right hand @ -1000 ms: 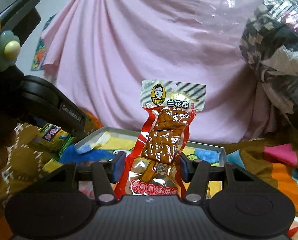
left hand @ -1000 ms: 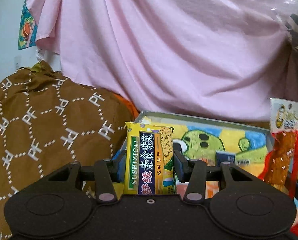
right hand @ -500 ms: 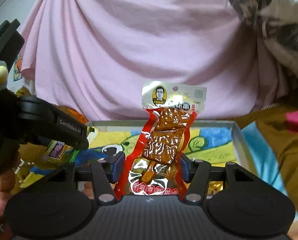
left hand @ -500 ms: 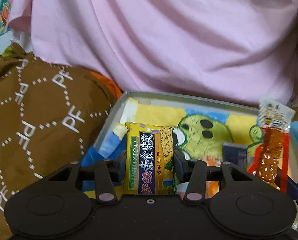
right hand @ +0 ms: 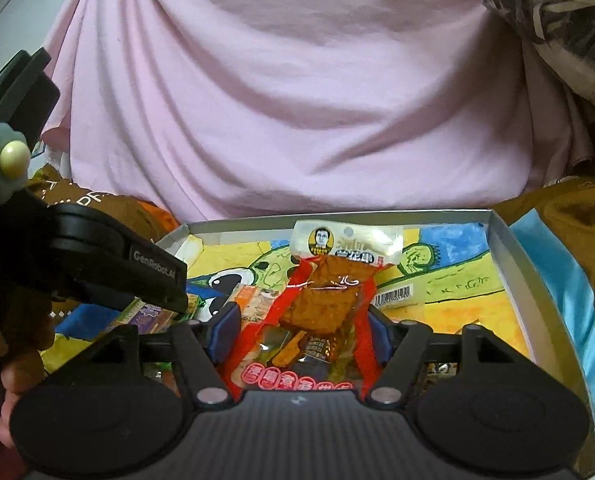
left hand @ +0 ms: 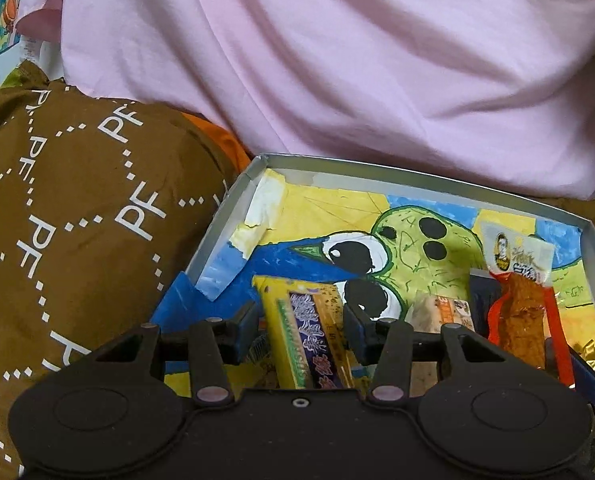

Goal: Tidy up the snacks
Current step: 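Lift and carry the biscuit packet and red strip packet over the grey tray, then lower both packets into the tray and open both tools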

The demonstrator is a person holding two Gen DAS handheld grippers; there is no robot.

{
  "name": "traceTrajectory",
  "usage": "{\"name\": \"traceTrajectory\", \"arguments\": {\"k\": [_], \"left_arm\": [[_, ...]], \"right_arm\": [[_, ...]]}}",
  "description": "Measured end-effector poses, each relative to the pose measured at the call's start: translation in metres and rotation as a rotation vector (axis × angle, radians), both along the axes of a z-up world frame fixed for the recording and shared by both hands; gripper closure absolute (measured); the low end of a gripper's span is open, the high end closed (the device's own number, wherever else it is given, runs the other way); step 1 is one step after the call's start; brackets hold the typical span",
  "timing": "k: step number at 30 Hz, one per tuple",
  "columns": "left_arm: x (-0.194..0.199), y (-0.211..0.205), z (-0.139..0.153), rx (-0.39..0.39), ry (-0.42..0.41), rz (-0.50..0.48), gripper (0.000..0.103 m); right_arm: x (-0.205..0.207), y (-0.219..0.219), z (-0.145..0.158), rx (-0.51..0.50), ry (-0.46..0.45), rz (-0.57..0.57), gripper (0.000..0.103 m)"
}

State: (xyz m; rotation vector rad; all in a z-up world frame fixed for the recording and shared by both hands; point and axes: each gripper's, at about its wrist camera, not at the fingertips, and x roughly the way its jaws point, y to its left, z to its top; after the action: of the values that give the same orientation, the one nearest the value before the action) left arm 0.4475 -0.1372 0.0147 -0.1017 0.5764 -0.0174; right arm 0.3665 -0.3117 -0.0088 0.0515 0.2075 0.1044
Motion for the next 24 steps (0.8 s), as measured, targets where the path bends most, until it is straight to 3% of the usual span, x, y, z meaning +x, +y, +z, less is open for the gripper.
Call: {"name": "traceTrajectory", "arguments": {"k": [4,9,17,19,24], "left_arm": [[-0.002,-0.001,0.001,0.003,-0.009,-0.003,0.039],[-0.005,-0.001,0.004,-0.036,-0.014,-0.003,0.026],[-0.008,0.001,0.009,-0.034,-0.055,0.04,0.007],[-0.011,0.004,0.011,-0.041,-0.063,0.061,0.004],[-0.017,0.013,0.019,-0.076,-0.072,0.111,0.001]], "right_arm": [[0.0,-0.001,-0.001,0.001,0.0,-0.014,0.03],[-0.002,0.001,-0.002,-0.014,-0.006,-0.031,0.023],[-0.002,0.002,-0.001,-0.02,-0.017,-0.034,0.011],[-0.003,0.002,0.0,-0.021,-0.029,-0.036,0.004],[-0.01,0.0,0.009,-0.012,-0.059,-0.044,0.0]]}}
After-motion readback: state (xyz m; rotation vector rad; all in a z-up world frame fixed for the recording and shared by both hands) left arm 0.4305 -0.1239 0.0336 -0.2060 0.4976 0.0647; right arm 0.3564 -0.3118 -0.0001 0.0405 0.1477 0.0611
